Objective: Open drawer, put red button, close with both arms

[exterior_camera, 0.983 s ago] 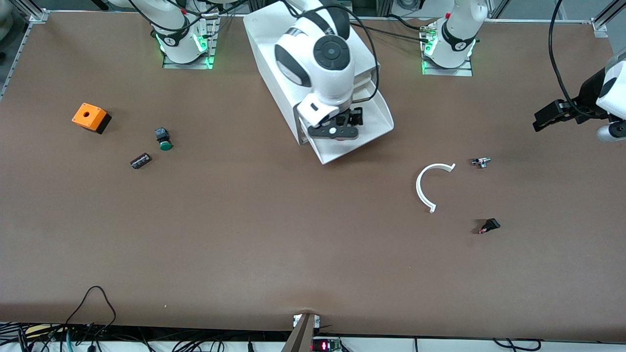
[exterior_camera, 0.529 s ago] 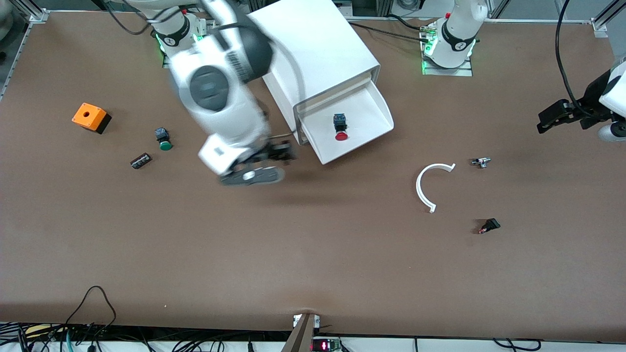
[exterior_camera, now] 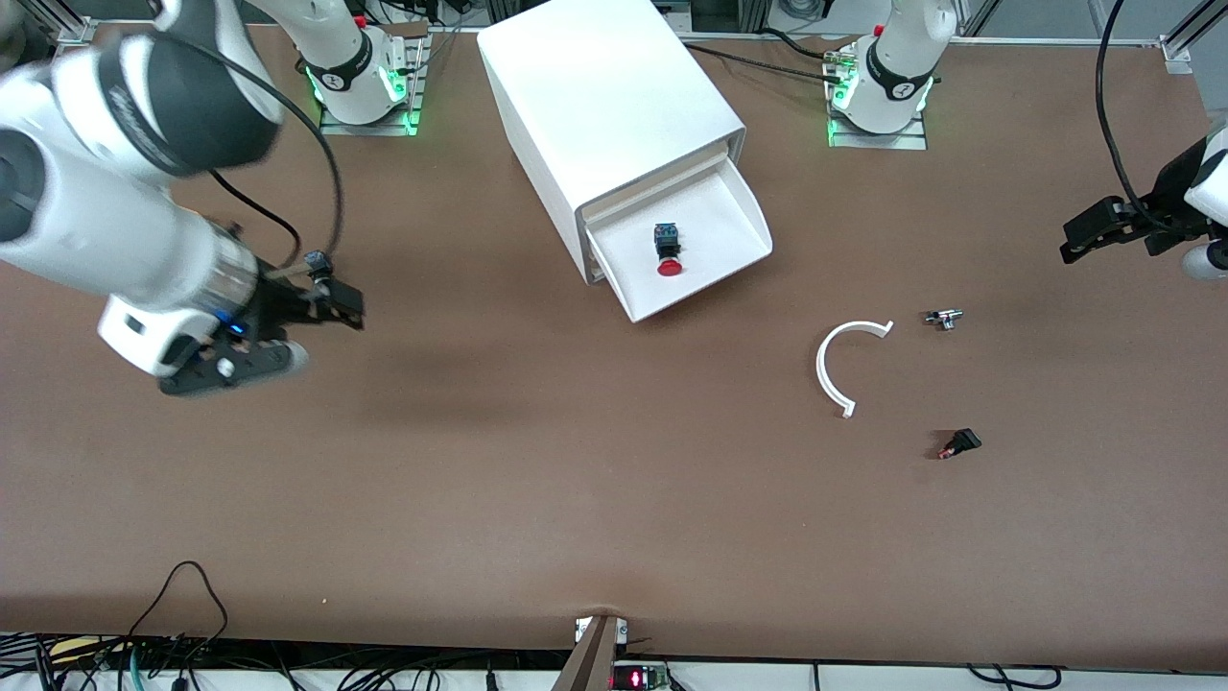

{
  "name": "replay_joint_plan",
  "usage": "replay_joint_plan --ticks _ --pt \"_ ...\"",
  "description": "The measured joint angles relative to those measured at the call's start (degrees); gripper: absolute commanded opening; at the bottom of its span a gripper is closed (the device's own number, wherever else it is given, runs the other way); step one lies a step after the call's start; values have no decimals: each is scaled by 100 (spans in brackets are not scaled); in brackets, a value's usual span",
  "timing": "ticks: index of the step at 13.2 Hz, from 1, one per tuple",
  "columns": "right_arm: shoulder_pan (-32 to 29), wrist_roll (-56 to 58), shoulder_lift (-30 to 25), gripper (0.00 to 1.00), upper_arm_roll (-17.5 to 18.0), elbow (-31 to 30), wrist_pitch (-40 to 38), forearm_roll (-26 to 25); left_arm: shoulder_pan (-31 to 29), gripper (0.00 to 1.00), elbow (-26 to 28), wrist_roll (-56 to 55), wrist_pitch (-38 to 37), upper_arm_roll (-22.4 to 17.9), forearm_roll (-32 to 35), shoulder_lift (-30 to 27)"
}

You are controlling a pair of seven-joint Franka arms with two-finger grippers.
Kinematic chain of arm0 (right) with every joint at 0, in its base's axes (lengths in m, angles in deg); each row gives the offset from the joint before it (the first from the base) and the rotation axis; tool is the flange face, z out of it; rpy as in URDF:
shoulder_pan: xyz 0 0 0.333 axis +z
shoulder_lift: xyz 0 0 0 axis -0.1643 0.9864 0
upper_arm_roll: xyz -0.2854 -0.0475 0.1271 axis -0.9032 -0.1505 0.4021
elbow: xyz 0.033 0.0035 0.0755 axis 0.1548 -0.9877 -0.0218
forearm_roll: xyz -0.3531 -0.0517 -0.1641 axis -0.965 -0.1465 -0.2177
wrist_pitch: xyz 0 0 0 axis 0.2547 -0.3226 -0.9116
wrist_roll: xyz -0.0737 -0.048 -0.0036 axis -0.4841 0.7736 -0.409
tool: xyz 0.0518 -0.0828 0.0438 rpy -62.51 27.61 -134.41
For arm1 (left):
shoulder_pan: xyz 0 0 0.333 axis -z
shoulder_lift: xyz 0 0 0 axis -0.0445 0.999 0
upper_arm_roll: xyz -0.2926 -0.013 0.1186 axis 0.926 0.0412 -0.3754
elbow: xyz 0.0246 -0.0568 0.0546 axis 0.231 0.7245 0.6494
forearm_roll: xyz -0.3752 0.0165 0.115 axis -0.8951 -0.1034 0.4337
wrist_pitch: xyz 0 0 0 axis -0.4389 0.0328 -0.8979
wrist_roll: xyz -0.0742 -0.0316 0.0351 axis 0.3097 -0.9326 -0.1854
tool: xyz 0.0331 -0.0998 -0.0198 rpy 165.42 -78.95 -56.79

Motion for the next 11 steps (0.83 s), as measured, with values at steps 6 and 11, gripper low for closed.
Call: replay_joint_plan --ticks 6,11 --pt "-613 1144 -1755 100 -241 -1709 -10 59 216 100 266 -1143 437 659 -23 674" --pt "-609 1278 -1850 100 -222 -1935 191 -245 328 100 289 -3142 1288 1964 -24 1779"
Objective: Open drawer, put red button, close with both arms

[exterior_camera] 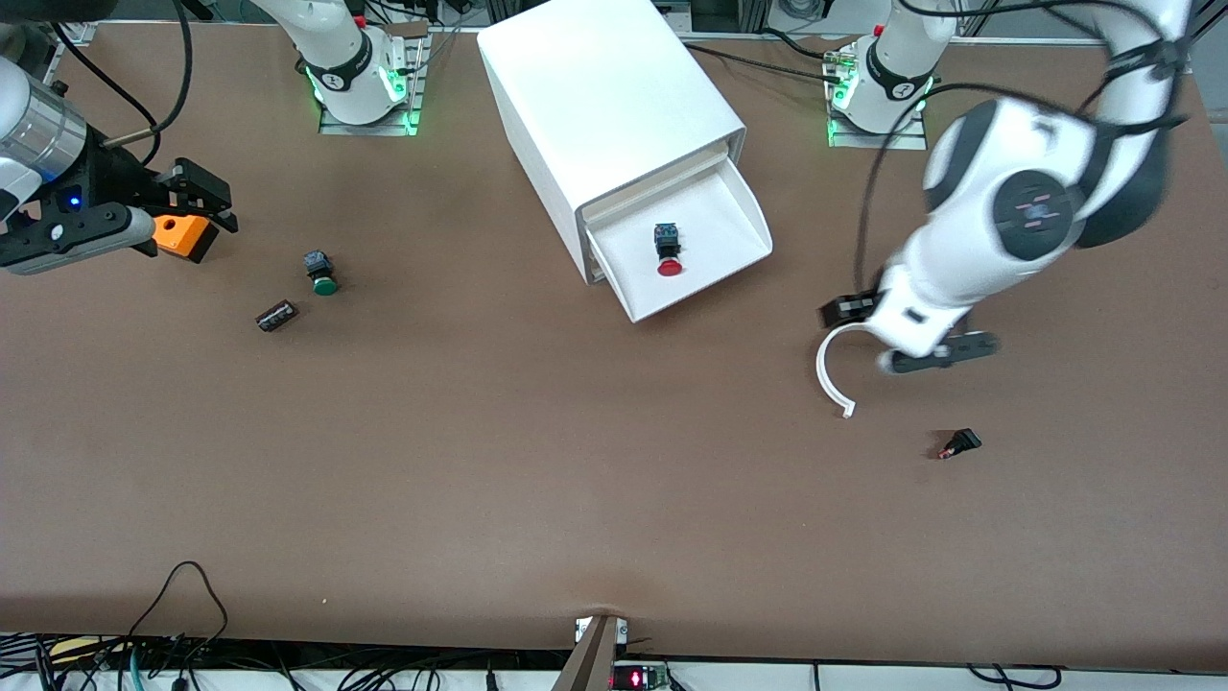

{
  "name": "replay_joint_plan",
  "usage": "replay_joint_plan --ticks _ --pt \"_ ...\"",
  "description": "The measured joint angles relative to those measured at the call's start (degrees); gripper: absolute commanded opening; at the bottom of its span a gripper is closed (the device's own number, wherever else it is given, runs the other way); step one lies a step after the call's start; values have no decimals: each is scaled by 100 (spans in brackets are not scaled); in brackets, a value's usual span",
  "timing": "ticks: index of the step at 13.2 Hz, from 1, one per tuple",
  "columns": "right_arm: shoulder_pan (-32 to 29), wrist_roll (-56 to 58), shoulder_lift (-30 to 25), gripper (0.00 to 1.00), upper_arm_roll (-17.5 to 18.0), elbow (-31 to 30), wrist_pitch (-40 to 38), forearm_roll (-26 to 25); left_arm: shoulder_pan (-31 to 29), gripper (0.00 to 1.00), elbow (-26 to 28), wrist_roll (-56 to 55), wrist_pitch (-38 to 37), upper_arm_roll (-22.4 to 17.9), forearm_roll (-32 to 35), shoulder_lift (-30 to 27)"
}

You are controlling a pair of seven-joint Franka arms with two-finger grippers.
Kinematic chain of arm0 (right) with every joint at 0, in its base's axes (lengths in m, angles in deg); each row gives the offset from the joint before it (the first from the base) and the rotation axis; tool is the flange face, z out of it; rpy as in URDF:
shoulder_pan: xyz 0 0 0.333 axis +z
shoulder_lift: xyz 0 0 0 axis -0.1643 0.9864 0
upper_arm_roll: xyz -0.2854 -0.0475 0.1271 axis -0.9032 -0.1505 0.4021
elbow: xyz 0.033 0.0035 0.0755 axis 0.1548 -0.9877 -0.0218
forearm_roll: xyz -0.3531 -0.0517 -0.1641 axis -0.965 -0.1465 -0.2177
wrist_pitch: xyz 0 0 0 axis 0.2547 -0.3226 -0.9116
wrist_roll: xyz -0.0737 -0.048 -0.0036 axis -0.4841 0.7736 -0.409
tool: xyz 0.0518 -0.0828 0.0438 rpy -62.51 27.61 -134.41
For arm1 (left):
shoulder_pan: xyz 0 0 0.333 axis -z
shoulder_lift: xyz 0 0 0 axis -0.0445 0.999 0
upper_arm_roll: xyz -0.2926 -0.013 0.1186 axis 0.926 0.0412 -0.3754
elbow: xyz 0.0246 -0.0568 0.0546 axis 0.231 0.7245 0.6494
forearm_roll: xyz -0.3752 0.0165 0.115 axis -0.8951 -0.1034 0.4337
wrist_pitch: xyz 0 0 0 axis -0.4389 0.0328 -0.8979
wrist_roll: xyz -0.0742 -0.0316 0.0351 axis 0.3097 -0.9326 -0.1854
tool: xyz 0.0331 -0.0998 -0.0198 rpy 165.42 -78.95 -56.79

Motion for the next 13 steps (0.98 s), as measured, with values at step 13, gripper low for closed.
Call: replay_joint_plan --ticks 13 --pt "3 70 17 100 14 73 42 -168 1137 100 183 -3164 1332 239 187 1304"
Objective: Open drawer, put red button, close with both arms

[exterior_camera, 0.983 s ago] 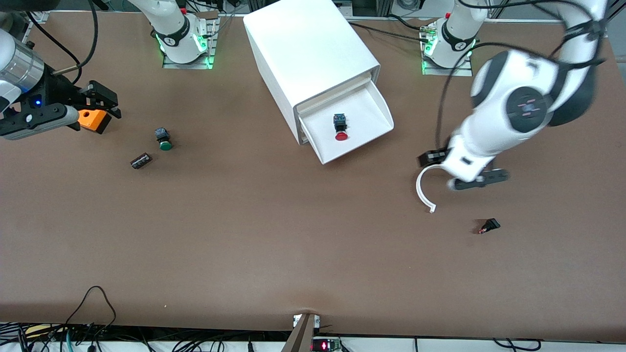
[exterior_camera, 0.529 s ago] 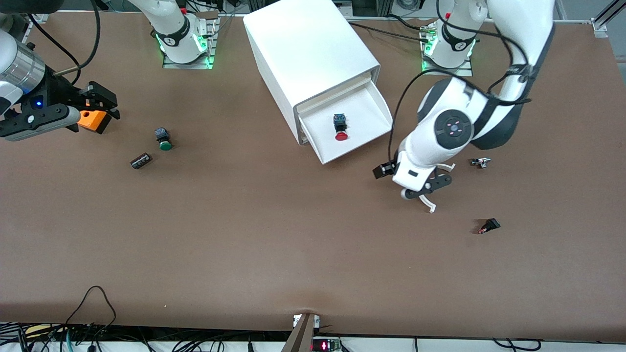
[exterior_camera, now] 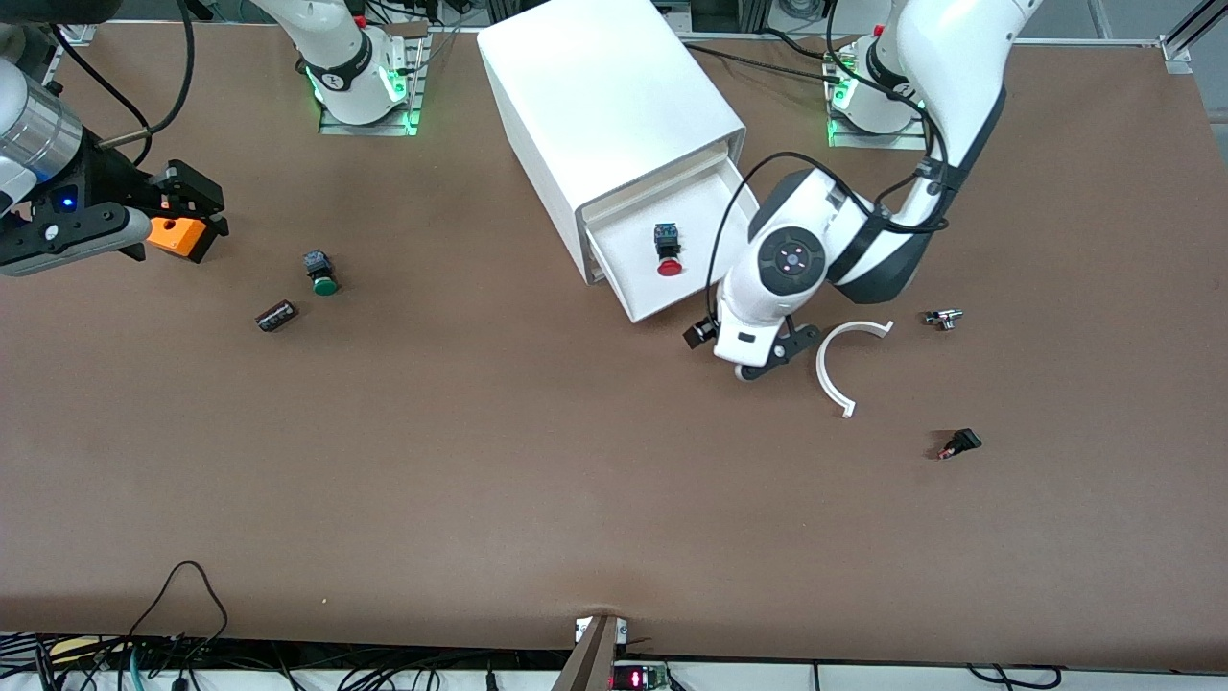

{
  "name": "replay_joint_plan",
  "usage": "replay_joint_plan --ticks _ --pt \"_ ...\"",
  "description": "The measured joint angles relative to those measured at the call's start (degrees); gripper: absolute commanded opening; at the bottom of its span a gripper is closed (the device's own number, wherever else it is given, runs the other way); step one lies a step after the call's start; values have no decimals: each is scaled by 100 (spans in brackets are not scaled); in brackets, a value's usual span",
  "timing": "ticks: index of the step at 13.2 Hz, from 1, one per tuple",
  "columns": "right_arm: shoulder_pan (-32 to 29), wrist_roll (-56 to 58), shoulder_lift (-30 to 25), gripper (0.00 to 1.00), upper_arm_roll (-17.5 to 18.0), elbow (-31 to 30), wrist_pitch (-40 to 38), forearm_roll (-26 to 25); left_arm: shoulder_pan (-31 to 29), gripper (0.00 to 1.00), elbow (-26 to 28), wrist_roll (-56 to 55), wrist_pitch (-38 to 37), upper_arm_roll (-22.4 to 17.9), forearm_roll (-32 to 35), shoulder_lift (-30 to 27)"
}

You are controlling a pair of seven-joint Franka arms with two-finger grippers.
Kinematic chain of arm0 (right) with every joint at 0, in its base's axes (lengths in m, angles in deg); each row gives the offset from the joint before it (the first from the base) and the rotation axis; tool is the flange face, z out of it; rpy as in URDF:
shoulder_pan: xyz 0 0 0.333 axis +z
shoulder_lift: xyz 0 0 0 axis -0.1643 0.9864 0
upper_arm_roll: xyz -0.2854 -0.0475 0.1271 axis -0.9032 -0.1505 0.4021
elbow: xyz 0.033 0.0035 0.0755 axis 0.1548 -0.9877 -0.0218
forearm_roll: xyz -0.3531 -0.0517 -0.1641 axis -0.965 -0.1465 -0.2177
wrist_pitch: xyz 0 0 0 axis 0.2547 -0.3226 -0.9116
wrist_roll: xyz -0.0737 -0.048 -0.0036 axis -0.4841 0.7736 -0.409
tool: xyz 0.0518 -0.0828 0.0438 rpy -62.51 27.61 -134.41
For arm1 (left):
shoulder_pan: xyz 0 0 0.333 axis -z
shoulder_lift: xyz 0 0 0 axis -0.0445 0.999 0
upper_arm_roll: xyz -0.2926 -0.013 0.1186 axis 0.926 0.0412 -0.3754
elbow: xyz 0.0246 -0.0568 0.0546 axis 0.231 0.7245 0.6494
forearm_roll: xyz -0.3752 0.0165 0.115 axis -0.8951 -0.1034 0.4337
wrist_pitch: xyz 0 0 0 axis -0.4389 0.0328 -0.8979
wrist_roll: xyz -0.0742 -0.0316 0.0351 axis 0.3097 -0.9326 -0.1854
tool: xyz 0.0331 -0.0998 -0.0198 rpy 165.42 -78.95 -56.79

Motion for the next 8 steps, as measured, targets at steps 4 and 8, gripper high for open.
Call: replay_joint_plan --ticks 4,8 --pt "2 0 40 100 2 1 12 0 77 100 226 -370 64 358 11 -2" --pt "6 0 41 100 22 2 16 0 89 100 283 -451 67 787 13 -11"
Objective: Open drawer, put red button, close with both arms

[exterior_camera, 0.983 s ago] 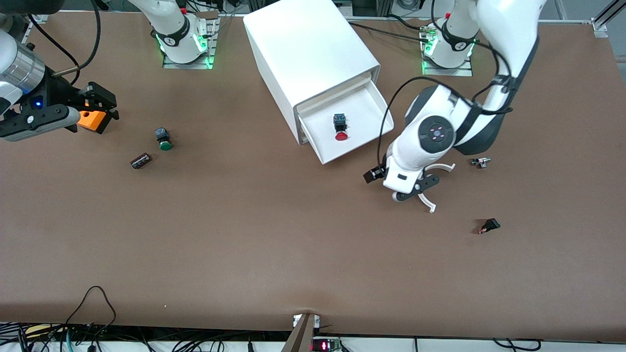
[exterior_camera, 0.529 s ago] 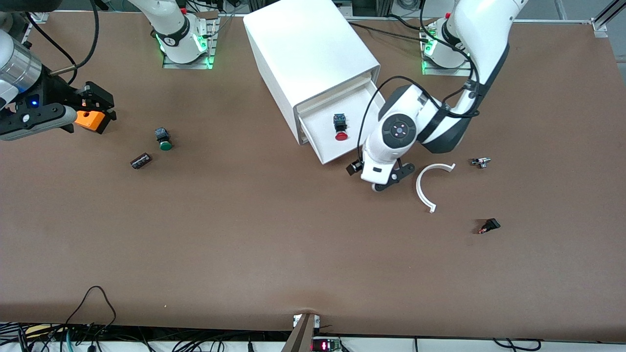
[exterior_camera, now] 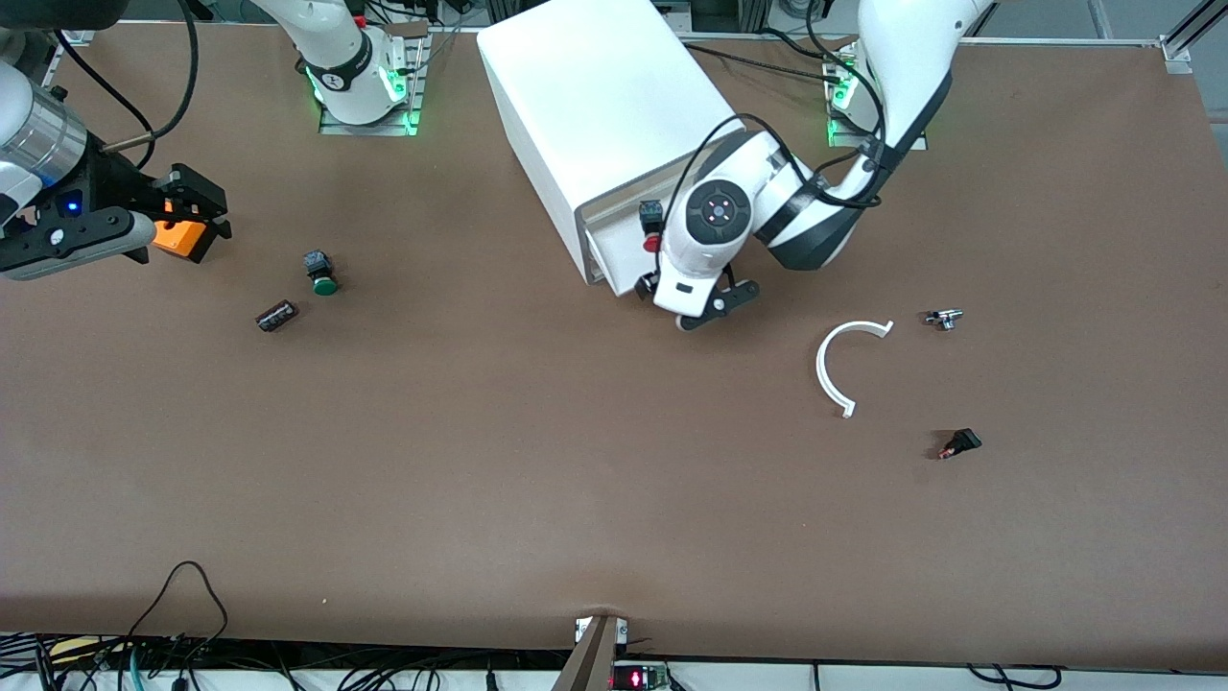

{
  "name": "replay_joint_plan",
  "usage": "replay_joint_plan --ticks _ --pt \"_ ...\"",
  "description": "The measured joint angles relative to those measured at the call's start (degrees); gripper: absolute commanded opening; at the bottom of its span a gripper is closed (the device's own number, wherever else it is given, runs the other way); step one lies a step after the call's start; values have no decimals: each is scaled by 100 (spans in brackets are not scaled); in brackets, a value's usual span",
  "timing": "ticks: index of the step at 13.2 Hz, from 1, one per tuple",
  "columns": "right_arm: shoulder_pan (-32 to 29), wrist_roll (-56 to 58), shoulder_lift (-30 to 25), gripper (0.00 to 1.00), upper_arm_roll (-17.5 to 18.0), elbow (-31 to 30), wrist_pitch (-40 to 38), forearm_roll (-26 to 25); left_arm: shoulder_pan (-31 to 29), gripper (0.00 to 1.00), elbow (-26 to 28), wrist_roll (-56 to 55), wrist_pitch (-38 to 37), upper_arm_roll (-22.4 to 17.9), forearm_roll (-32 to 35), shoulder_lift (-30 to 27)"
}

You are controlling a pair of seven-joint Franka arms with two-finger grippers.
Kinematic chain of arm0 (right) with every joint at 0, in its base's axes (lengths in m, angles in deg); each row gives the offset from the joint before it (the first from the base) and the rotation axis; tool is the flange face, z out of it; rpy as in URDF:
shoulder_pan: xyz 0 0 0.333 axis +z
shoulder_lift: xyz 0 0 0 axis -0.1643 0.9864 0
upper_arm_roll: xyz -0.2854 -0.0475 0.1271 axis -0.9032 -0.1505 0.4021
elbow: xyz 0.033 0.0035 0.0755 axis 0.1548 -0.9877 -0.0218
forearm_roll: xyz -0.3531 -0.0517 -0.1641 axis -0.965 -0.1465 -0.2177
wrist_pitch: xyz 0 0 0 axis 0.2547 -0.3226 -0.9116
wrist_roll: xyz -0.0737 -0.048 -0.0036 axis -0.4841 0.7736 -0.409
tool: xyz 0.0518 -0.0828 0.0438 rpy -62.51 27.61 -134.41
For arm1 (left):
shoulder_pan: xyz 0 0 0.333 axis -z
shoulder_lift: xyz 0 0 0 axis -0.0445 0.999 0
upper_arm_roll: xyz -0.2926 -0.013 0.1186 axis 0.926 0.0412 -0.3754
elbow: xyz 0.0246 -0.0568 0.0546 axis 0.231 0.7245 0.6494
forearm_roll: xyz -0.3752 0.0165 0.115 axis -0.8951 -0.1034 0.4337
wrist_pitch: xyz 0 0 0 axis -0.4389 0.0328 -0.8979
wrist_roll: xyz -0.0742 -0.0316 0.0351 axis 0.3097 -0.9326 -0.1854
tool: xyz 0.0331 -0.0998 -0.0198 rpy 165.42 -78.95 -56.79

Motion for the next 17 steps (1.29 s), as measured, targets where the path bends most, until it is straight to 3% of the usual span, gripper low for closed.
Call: replay_joint_plan --ticks 10,17 --pt "5 0 0 100 12 0 0 0 41 100 162 -18 3 601 2 -1" --pt "5 0 0 100 12 0 0 0 133 100 186 -41 17 647 82 -3"
